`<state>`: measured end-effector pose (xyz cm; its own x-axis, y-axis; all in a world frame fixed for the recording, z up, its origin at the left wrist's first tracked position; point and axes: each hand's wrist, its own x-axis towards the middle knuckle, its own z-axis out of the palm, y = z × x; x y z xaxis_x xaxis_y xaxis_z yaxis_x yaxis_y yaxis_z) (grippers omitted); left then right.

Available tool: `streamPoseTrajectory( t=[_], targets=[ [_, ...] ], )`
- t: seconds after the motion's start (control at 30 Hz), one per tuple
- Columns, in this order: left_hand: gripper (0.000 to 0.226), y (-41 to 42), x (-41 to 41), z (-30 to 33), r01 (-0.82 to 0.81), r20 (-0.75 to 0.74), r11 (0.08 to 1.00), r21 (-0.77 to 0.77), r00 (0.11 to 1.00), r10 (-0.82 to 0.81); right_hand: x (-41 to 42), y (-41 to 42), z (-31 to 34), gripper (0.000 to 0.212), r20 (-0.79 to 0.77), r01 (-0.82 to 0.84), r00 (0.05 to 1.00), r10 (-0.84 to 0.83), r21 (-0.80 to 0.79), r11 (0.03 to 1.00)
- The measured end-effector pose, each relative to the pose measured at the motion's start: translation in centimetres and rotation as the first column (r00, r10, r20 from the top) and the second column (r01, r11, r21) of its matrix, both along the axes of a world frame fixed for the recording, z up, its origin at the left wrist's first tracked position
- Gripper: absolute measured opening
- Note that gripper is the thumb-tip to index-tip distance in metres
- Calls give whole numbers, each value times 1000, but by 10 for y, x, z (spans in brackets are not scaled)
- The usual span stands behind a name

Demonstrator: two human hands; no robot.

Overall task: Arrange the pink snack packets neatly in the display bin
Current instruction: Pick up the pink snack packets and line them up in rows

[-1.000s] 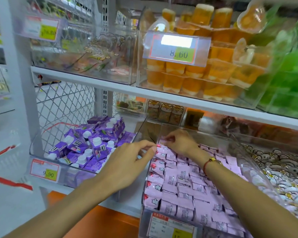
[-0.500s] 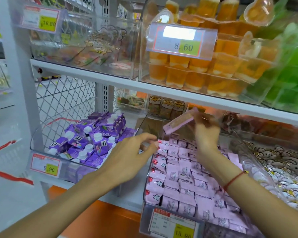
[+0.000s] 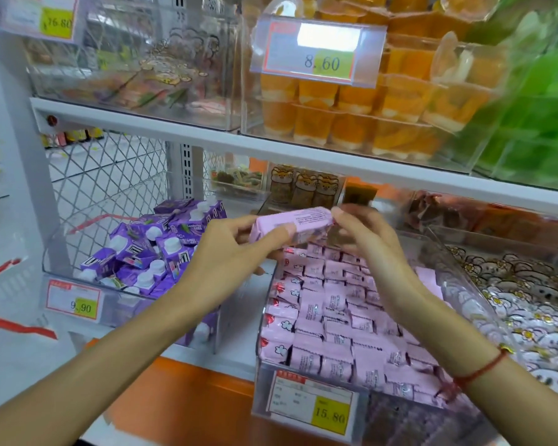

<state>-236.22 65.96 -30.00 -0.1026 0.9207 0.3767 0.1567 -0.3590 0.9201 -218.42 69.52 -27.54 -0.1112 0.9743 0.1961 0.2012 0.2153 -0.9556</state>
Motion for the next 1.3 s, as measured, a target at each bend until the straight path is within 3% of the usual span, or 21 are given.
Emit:
streamPoseTrajectory(
  t=[0.07, 0.13, 0.2, 0.27, 0.4, 0.5, 0.63, 0.73, 0.8, 0.9, 1.0, 1.1, 1.17, 1.3],
  targets=[
    [5, -1, 0, 3, -27, 2, 999, -44, 1000, 27, 3, -4, 3, 46, 191, -183, 970, 148, 180, 967],
    [20, -3, 0, 4, -54, -14, 997, -58, 998, 53, 2, -8, 2, 57, 432, -375, 866, 251, 231, 898],
    [30, -4, 1, 4, -81, -57, 994, -69, 995, 78, -2, -10, -2, 61, 575, -437, 790, 213, 285, 853],
    [36, -4, 1, 5, -104, -86, 991, -82, 992, 97, -7, -11, -5, 52, 606, -417, 786, 125, 369, 831],
    [55, -5, -2, 13, -87, 12, 987, -135, 996, 89, -6, -7, 0, 36, 403, -398, 874, 274, 266, 878],
    [36, -6, -2, 12, -35, 10, 997, -73, 999, 35, -3, -6, 4, 35, 237, -399, 904, 355, 179, 899],
    [23, -5, 5, 8, 124, 349, 977, -175, 935, -57, -4, -2, 1, 53, -92, -205, 972, 216, 112, 972],
    [24, -4, 14, 5, 173, 446, 968, -181, 892, -76, -9, -1, -5, 50, -407, -134, 907, 106, -40, 990],
    [22, -3, 14, 2, 110, 328, 985, -133, 943, -61, -11, -2, -9, 39, -439, -111, 895, 83, -38, 993],
    [33, 2, 4, -5, -36, -64, 999, -2, 997, 35, -11, 4, -12, 32, -424, -11, 906, 15, 13, 1000],
    [45, 2, -4, -12, -104, -382, 995, -5, 919, 94, -3, 26, -15, 33, -366, 265, 902, -228, 53, 963],
    [35, -1, -5, -15, -153, -694, 988, 33, 708, 133, 5, 54, -22, 44, -82, 402, 916, -394, 219, 889],
    [31, -4, -6, -14, -170, -766, 981, 97, 617, 182, 3, 69, -28, 47, 153, 318, 912, -382, 328, 890],
    [30, -4, -8, -11, -174, -740, 982, 69, 651, 167, -11, 85, -34, 41, 375, 82, 890, -258, 425, 901]
  ],
)
